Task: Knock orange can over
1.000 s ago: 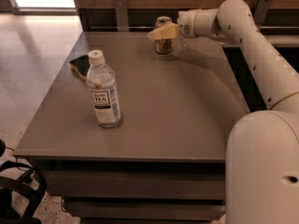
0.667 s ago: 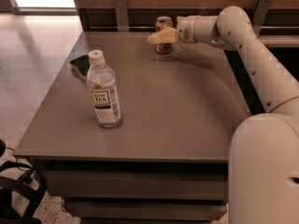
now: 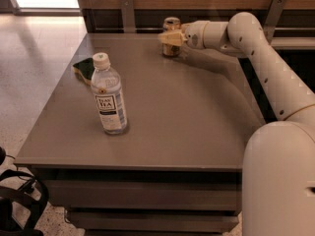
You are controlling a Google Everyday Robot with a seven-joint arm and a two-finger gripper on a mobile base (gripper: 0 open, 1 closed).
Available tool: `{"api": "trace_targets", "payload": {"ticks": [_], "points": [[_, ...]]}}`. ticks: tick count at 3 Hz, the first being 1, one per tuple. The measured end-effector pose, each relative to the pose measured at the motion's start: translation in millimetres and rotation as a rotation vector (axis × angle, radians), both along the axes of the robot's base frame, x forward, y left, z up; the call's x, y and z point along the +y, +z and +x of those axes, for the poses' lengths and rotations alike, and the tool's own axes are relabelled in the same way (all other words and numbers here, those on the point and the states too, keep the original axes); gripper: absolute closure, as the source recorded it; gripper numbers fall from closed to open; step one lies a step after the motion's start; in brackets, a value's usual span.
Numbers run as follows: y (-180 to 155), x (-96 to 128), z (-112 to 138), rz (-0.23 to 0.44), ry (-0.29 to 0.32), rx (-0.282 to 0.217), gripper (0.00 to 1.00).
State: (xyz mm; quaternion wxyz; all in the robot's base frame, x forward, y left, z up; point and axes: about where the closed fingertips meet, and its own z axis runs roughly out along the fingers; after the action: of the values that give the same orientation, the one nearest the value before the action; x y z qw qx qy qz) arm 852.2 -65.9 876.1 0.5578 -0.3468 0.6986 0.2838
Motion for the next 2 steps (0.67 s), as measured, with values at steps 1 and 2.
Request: {"api": "trace_targets", "payload": {"ticks": [1,2], "points": [[-1.3,3.5,0.2,0.0,0.004,0.002,0.71],[-1.9,6.4,0.1,-0.006,0.009,0.007,1.0]]}}
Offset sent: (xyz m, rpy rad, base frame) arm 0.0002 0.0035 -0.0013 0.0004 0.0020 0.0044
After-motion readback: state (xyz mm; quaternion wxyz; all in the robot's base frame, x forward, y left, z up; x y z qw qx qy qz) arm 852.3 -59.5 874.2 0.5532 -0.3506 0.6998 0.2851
